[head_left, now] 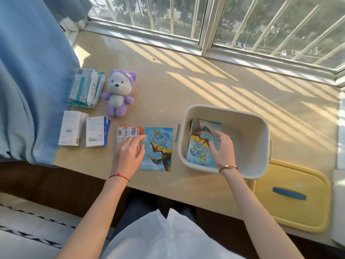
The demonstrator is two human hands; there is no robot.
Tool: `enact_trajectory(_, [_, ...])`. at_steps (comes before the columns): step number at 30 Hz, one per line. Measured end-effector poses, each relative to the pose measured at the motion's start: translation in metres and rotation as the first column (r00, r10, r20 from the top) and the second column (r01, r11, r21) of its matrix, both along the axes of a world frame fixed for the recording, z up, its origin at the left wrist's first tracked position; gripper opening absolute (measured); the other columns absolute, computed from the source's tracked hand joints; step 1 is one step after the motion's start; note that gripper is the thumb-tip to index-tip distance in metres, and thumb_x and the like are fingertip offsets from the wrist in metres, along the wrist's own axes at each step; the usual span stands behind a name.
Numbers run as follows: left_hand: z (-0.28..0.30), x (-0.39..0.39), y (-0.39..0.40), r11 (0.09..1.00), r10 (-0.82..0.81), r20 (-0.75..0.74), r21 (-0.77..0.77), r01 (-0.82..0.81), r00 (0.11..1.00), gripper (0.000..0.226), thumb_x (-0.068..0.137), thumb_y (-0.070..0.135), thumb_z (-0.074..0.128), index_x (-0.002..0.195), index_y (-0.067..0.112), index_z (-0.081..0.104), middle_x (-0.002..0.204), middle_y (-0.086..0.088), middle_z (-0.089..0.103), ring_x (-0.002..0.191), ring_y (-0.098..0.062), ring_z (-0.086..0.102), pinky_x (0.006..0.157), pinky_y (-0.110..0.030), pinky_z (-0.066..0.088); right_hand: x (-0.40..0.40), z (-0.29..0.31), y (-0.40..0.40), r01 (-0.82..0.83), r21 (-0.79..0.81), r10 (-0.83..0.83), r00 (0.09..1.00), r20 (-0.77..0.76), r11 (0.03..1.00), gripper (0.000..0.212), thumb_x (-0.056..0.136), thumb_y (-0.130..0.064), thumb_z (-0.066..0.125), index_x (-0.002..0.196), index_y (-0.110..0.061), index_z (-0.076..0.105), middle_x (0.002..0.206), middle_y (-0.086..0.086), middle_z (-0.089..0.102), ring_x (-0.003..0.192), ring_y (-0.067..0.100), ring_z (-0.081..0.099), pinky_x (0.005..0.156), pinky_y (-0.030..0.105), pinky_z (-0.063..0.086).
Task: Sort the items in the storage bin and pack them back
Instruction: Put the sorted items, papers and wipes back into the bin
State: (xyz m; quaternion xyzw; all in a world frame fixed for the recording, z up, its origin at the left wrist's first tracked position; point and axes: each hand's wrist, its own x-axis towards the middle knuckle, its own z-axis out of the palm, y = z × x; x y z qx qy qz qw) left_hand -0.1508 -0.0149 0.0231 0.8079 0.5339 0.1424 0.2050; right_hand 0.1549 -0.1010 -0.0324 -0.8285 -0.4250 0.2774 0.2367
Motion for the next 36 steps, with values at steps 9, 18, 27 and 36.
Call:
enact_trajectory(9, [-0.010,-0.104,0.051,0.995,0.025,-0.015,-0.096,-0.027,1.000,0.032,0.089,0.013,0.063,0.121,0.015,0.060,0.112,-0.003,0.063,0.106,-0.019,0.055,0.087,-0.037,0.051,-0.145,0.028,0.025,-0.054,0.222,0.037,0.996,0.078,0.973,0.031,0.092,-0.015,0.060,0.123,-0.010,0.057,0.114,0.004,0.060,0.106,0.018,0.053,0.091,0.034,0.048])
enact_trajectory(18, [-0.080,-0.128,0.064,0.926,-0.020,0.022,-0.377,0.027,1.000,0.046,0.088,0.009,0.062,0.132,0.008,0.050,0.128,-0.011,0.051,0.118,-0.024,0.048,0.099,-0.025,0.032,-0.225,-0.044,0.048,0.138,-0.130,-0.139,0.990,0.000,0.982,0.052,0.091,-0.026,0.064,0.137,-0.013,0.045,0.133,0.008,0.050,0.123,0.023,0.045,0.102,0.033,0.039])
enact_trajectory(27, [-0.160,-0.114,0.064,0.897,0.062,-0.155,-0.425,-0.123,0.986,0.072,0.084,0.020,0.069,0.145,0.012,0.031,0.150,-0.019,0.027,0.135,-0.035,0.032,0.110,-0.046,0.033,-0.223,-0.113,0.051,0.263,-0.341,-0.222,0.963,0.154,0.902,0.081,0.083,-0.040,0.070,0.147,-0.012,0.028,0.142,0.012,0.038,0.126,0.029,0.037,0.102,0.039,0.036])
enact_trajectory(36, [-0.191,-0.110,0.061,0.913,0.140,-0.211,-0.351,-0.209,0.967,0.087,0.075,0.027,0.079,0.147,0.026,0.029,0.131,-0.018,0.039,0.114,-0.033,0.043,0.090,-0.045,0.049,-0.221,-0.134,0.053,0.317,-0.291,-0.256,0.939,0.230,0.903,0.083,0.073,-0.028,0.080,0.141,-0.012,0.035,0.131,0.013,0.042,0.119,0.029,0.040,0.100,0.037,0.036])
